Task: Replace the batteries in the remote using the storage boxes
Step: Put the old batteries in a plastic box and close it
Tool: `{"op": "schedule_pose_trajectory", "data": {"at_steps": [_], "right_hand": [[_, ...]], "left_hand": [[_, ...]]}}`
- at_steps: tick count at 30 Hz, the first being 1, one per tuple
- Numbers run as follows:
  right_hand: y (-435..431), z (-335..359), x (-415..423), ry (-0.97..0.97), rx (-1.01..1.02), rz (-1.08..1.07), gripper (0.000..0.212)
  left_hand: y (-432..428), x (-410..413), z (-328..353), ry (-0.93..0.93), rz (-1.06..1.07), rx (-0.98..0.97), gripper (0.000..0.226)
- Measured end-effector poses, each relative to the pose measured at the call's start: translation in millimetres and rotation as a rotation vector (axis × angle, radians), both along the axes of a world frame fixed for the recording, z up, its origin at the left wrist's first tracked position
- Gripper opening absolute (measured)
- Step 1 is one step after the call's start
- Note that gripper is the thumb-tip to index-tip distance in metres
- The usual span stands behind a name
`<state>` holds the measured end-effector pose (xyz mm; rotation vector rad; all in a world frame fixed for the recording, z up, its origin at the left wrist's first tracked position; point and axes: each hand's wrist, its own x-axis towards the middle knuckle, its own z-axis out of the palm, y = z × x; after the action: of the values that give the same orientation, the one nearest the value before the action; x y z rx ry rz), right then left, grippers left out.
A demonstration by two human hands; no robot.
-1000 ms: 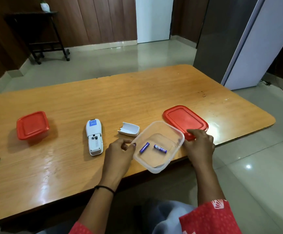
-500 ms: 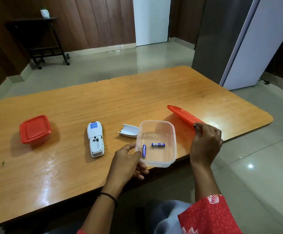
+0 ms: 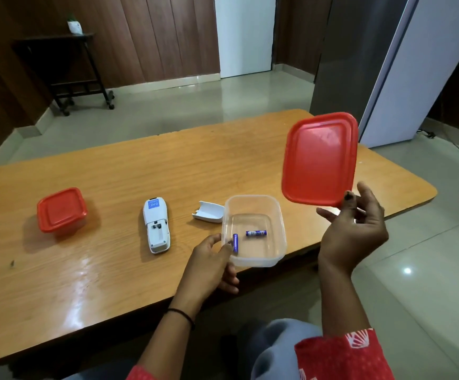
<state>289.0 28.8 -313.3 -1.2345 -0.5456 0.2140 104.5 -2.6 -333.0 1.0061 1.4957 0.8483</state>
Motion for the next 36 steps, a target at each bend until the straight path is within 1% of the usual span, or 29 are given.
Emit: {"op": "schedule_pose_trajectory", "data": {"at_steps": [2,3,5,8,11,13,15,18,20,23,27,31,34,36], "right_hand": [[-3.5,3.3,-6.9,0.283,-0.082,0.161,0.027],[-6.1,2.7,-11.0,0.393,-0.112,0.249,0.026],[-14.2,0.5,-18.6,0.55,-0.157,0.383,0.025],[-27.6,-3.6,-25.9,0.619,-0.254,0.48,0.022],[-35.5,-7.2,-27.0,0.667,-0.331,0.585,0.015],[-38.7,-9.6,-26.8,0.646,-0.389,0.631,0.009],[-39.8,-12.9,-25.9,0.57,-0.426,0.627,0.01],[-38.9,-22.0,-24.5,0.303,-0.498,0.561,0.014],[-37.4,-28.5,-24.1,0.131,-0.55,0.529,0.016],[-36.0,-32.3,-24.1,0.018,-0.586,0.538,0.019],[-34.3,-33.9,-25.6,-0.04,-0.636,0.579,0.029],[-31.5,-35.1,-27.5,-0.095,-0.639,0.59,0.024],[-29.6,-37.1,-26.3,-0.04,-0.626,0.626,0.017],[-28.9,-37.7,-26.1,0.022,-0.627,0.66,0.014]], "left_hand": [[1.4,-3.7,-4.6,0.181,0.035,0.045,0.049],[2.2,-5.8,-5.8,0.237,0.059,0.071,0.049],[2.7,-8.5,-5.5,0.236,0.096,0.1,0.045],[3.6,-7.9,-1.4,0.19,0.121,0.113,0.04],[5.7,-6.4,-0.9,0.161,0.152,0.105,0.043],[6.5,-5.4,-0.7,0.144,0.165,0.104,0.043],[7.1,-3.8,1.3,0.131,0.148,0.106,0.042],[9.8,-1.6,2.1,0.12,0.12,0.132,0.037],[12.7,-0.8,-1.8,0.12,0.108,0.141,0.039],[12.1,0.6,-8.5,0.076,0.116,0.133,0.035],[9.5,2.1,-11.2,0.053,0.11,0.15,0.031],[8.3,2.4,-10.3,0.113,0.047,0.19,0.03],[9.3,-0.5,-10.8,0.188,0.034,0.196,0.037],[10.8,-1.2,-12.1,0.193,0.036,0.198,0.039]]}}
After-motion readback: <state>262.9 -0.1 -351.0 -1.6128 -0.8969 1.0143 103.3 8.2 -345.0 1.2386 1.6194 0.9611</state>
